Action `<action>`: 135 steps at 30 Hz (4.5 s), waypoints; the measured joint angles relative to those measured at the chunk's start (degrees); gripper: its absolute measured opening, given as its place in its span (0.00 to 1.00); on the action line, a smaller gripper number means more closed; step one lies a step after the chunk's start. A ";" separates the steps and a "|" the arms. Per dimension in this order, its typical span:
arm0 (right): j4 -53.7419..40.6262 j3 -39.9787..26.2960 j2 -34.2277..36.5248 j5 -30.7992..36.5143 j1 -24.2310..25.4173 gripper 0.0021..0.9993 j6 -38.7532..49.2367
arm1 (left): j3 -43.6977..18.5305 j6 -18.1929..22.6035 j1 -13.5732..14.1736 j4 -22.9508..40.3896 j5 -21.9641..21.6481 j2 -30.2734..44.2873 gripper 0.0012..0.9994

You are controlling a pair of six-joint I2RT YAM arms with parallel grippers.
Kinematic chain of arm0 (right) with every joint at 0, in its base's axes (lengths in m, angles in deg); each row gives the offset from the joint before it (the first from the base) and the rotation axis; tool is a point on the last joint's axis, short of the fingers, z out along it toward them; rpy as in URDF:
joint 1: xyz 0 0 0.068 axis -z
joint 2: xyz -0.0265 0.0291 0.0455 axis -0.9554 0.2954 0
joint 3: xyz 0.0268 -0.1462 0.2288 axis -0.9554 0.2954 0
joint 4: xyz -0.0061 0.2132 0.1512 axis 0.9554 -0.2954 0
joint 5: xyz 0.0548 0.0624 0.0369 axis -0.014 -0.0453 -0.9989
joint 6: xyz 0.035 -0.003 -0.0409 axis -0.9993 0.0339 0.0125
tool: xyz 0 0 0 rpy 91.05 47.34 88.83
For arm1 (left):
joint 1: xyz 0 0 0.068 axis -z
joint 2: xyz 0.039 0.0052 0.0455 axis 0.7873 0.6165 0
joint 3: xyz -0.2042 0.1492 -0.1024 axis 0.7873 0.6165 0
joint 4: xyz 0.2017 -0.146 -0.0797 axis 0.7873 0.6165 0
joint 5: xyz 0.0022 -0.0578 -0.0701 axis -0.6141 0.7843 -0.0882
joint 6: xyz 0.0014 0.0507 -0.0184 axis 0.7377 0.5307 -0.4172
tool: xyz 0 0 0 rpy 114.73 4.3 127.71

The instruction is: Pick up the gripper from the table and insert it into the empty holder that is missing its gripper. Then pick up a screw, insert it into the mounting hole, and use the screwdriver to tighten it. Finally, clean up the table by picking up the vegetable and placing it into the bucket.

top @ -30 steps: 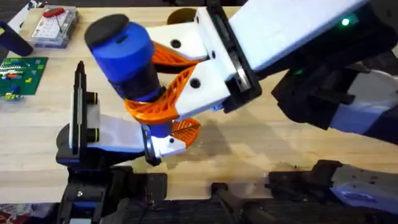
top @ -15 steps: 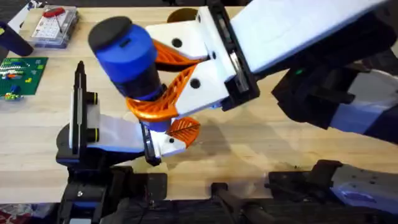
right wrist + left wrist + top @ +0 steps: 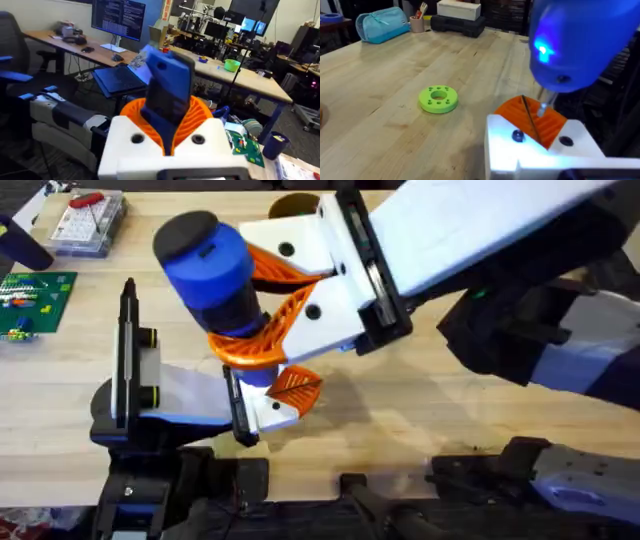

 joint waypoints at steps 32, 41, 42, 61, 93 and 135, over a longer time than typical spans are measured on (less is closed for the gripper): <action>-0.19 0.13 2.17 0.15 0.71 0.05 0.26 | 0.00 0.00 0.00 0.00 0.00 0.00 0.01; -0.40 0.13 2.17 0.15 0.71 0.05 0.25 | 0.00 0.00 0.00 0.00 0.00 0.00 0.01; -0.71 0.13 2.17 0.15 0.71 0.05 0.25 | 0.00 0.00 0.00 0.00 0.00 0.00 0.01; -1.73 0.15 2.17 0.15 0.73 0.05 1.47 | 0.00 0.00 0.00 0.00 0.00 0.00 0.01; -1.43 0.15 3.39 0.14 0.71 0.05 1.52 | 0.00 -0.02 0.00 0.00 -0.07 -0.01 0.01; -2.25 0.15 3.41 0.15 0.71 0.05 1.70 | 0.00 -0.04 0.00 0.00 -0.22 0.00 0.01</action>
